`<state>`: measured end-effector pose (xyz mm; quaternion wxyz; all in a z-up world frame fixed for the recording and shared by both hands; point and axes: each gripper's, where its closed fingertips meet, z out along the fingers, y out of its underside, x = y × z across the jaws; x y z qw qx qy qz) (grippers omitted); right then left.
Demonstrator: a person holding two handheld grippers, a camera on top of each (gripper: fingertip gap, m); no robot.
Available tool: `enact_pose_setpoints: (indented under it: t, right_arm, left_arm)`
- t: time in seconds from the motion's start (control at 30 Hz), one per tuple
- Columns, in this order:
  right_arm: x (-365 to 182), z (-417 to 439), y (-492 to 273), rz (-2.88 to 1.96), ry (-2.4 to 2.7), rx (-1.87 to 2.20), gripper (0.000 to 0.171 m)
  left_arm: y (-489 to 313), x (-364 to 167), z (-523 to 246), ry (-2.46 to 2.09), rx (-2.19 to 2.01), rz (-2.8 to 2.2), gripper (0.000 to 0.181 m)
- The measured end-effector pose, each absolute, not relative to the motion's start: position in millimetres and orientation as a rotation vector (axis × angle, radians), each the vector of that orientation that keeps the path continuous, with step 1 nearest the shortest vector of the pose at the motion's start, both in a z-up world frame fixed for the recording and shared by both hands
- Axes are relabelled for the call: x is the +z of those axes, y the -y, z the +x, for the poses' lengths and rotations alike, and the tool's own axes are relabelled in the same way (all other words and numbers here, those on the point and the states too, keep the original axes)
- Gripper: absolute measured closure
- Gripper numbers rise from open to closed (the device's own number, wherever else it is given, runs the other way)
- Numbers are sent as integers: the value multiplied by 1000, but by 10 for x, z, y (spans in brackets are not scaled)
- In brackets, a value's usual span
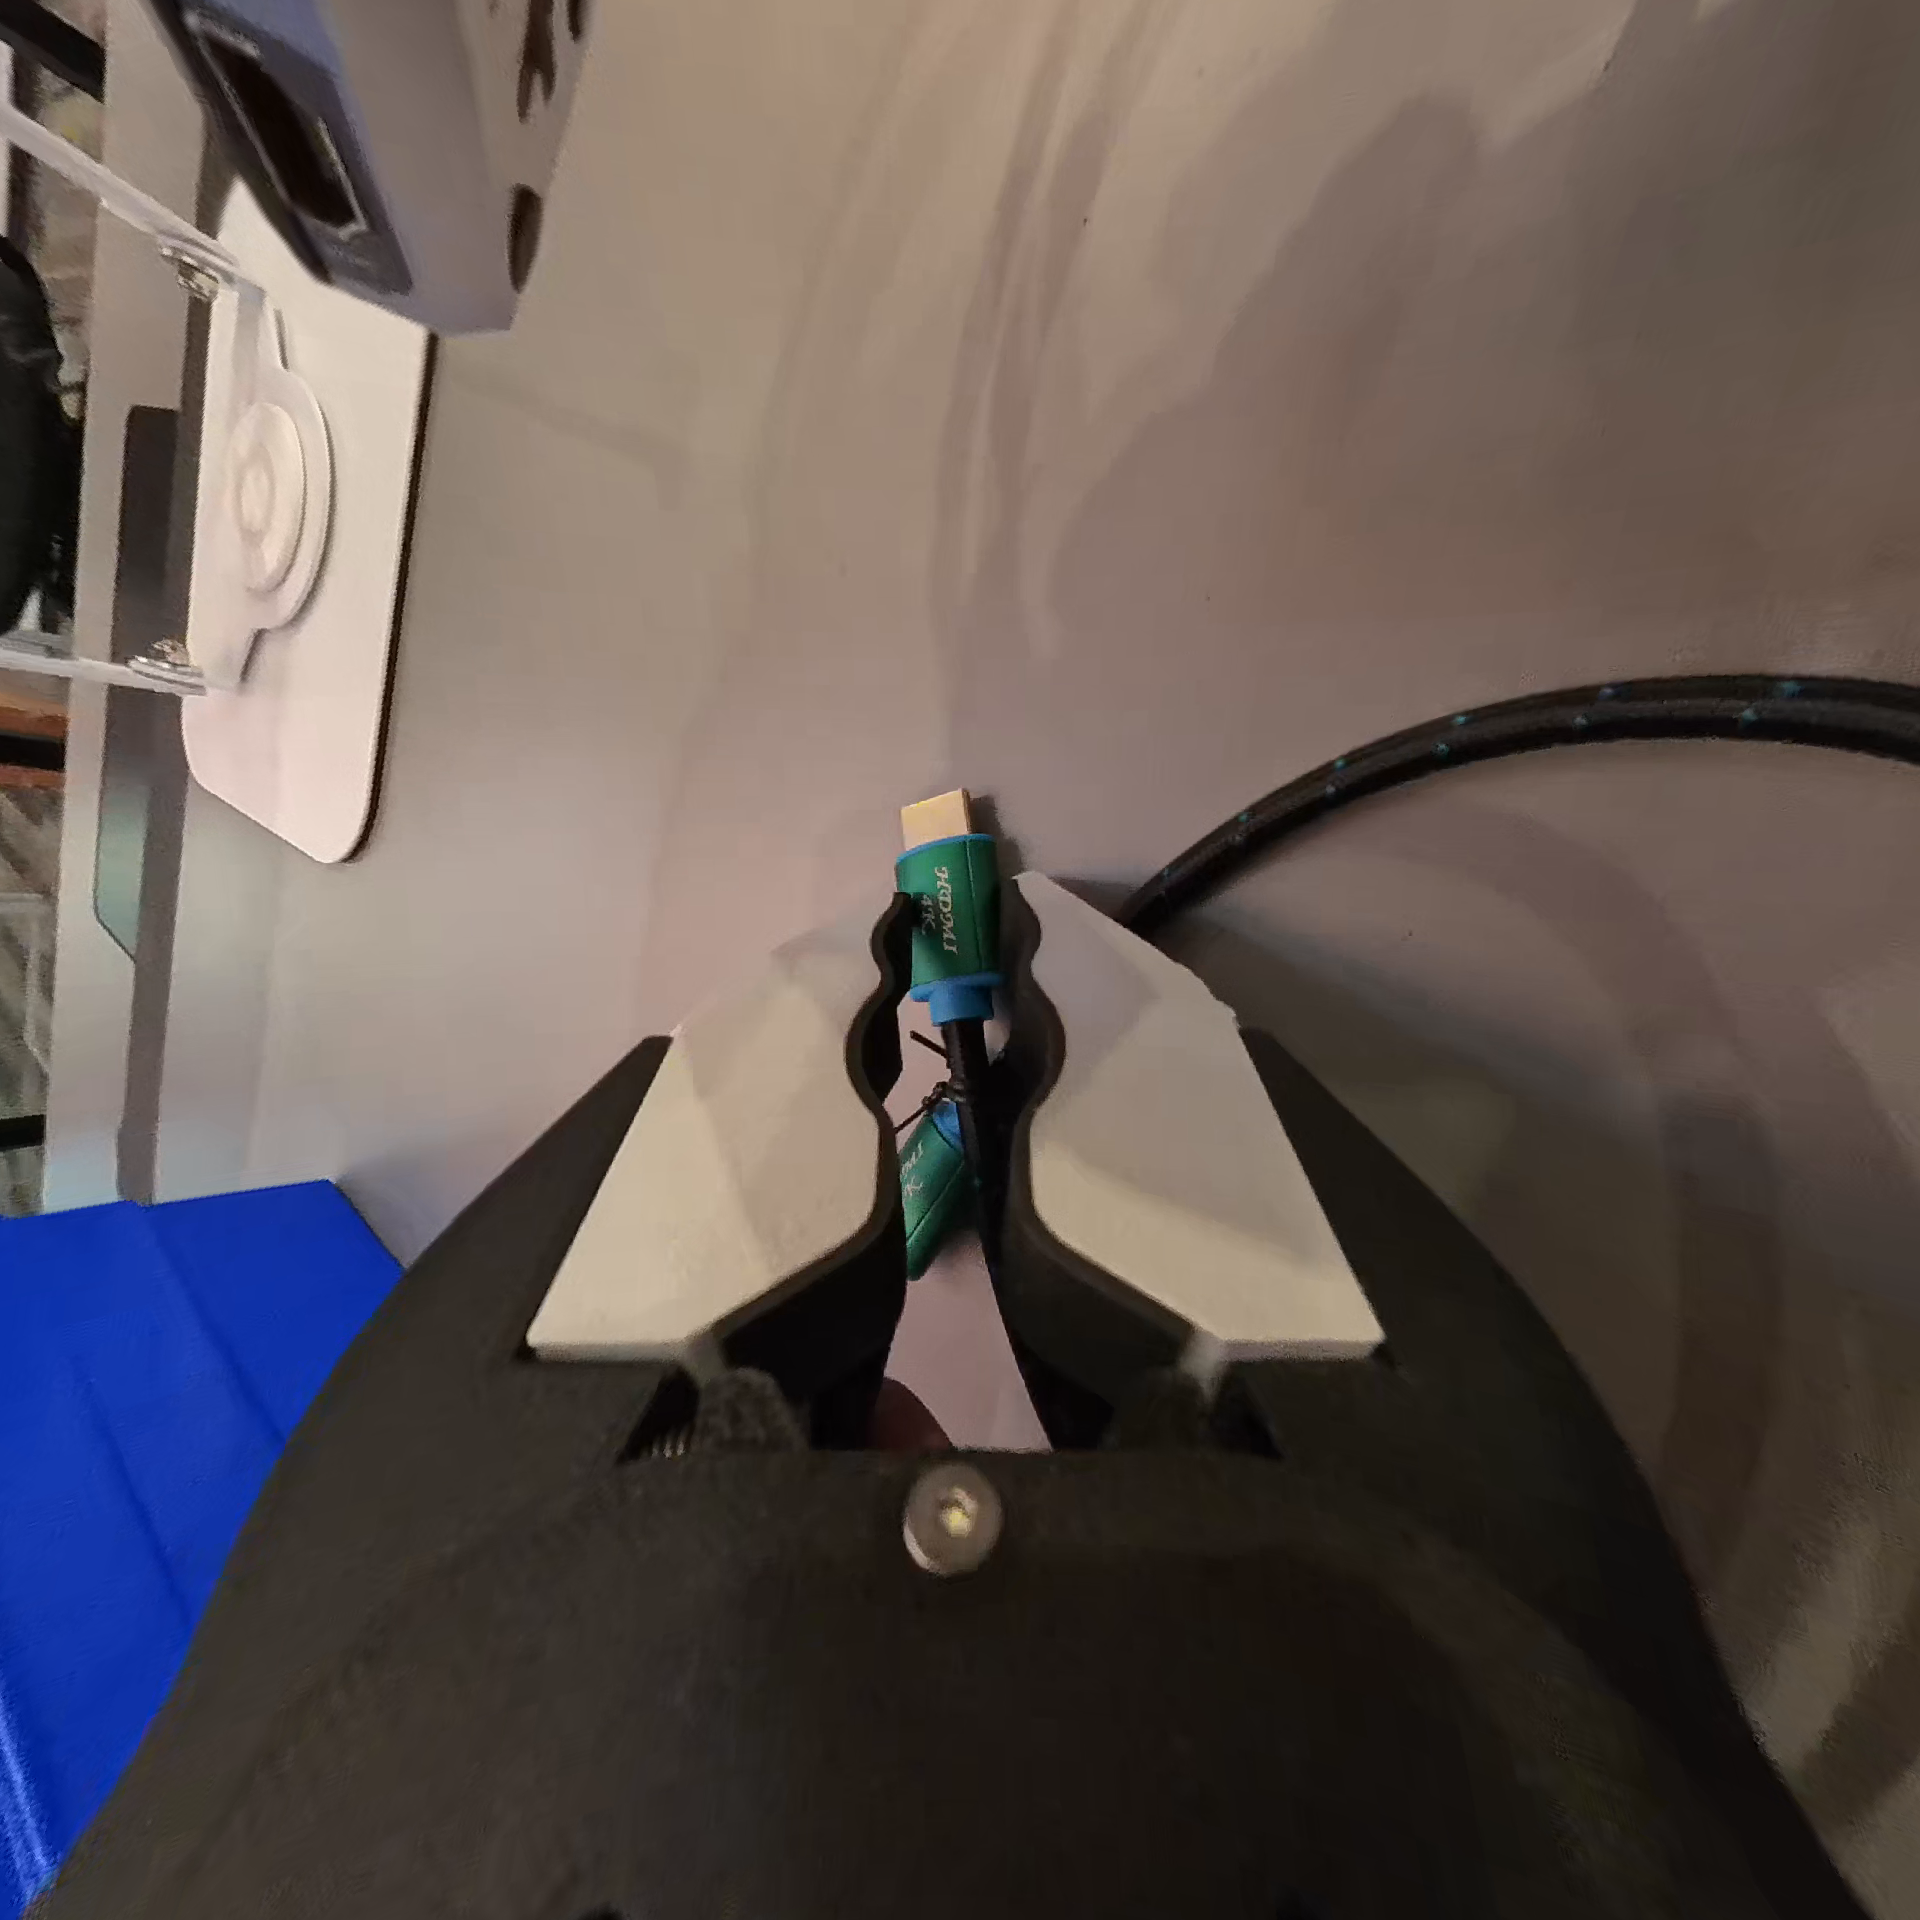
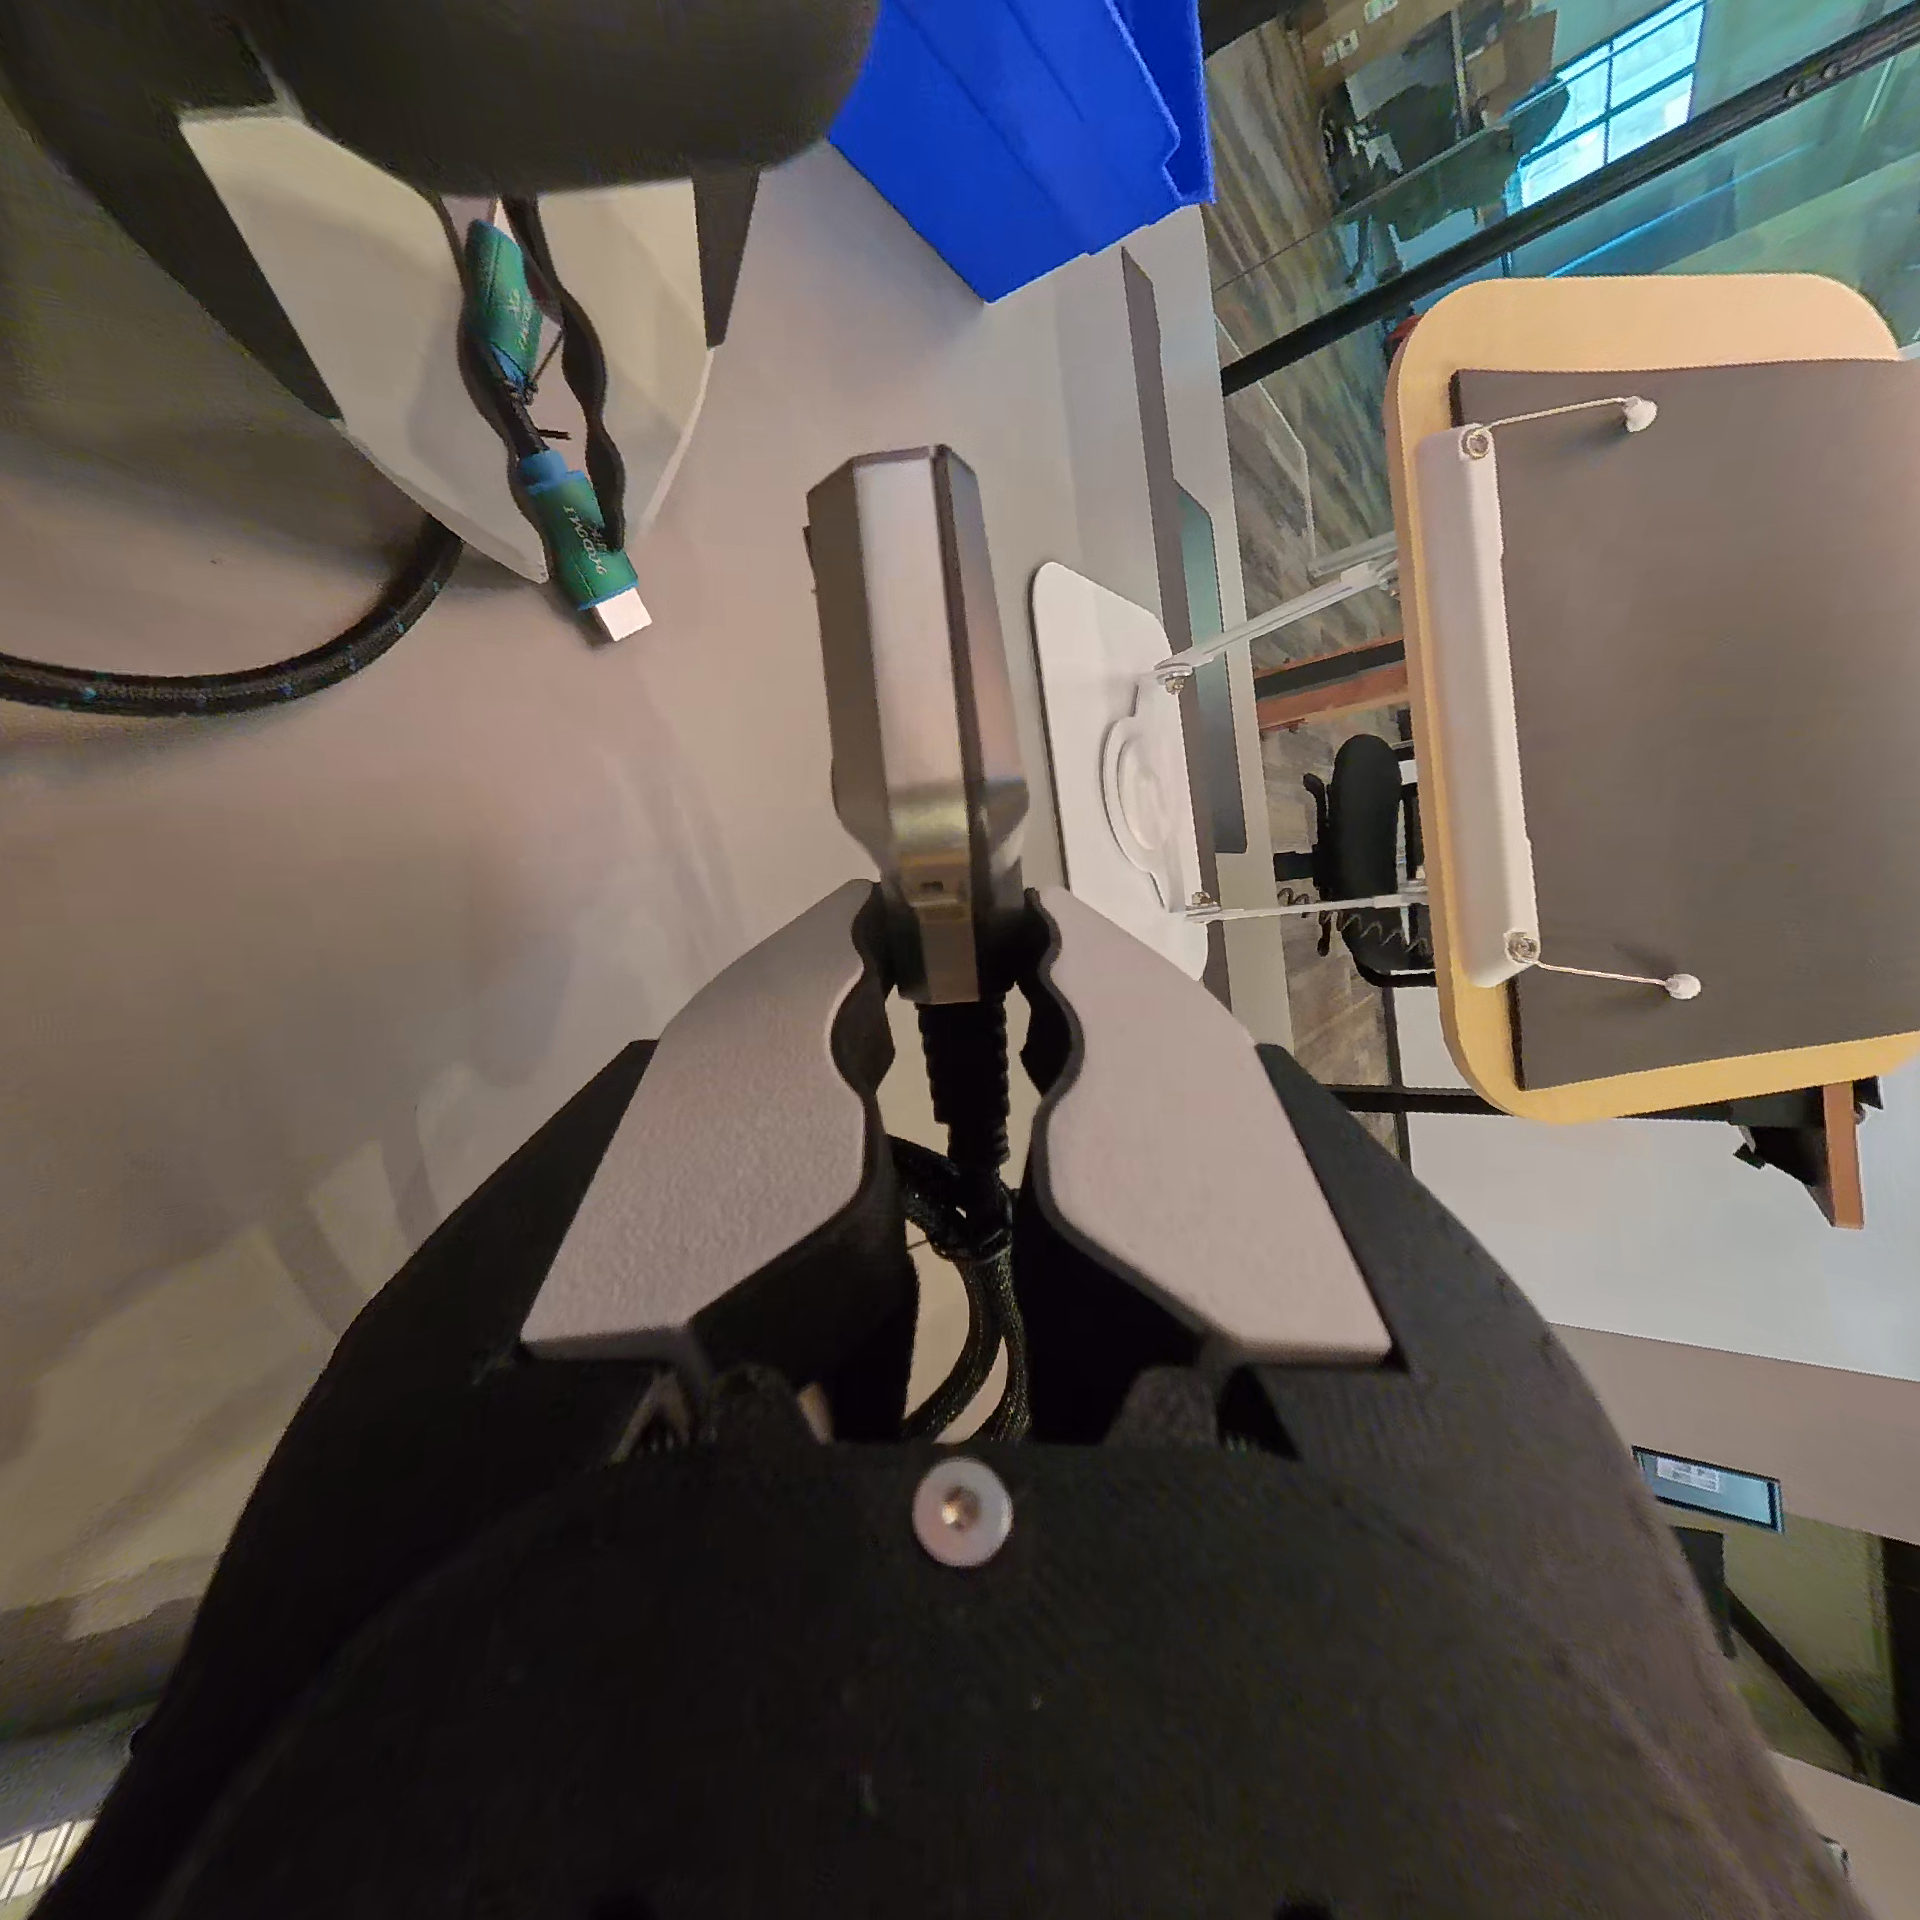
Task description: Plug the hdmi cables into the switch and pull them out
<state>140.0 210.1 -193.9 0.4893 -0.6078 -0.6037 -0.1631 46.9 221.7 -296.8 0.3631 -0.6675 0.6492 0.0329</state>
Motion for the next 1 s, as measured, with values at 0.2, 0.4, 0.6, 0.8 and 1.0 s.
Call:
enact_pose_setpoints:
  t: [0.2,0.4,0.6,0.8,1.0]
  right_arm:
    - [-1903,1421,-2092,-1476,1455,-398,150]
    - [-1895,1439,-2104,-1480,1441,-383,150]
    - [-1901,1454,-2105,-1486,1433,-370,150]
    - [-1910,1459,-2112,-1493,1431,-365,150]
    - [-1890,1476,-2113,-1498,1415,-352,150]
  left_arm:
    - [-2313,-2954,411,-1670,113,-1738,166]
    - [-2311,-2918,406,-1588,-45,-1832,170]
    - [-2236,-3004,479,-1569,-260,-1959,181]
    - [-2416,-2607,406,-1588,3,-1840,169]
    - [-2270,-2568,100,-1430,-90,-2005,157]
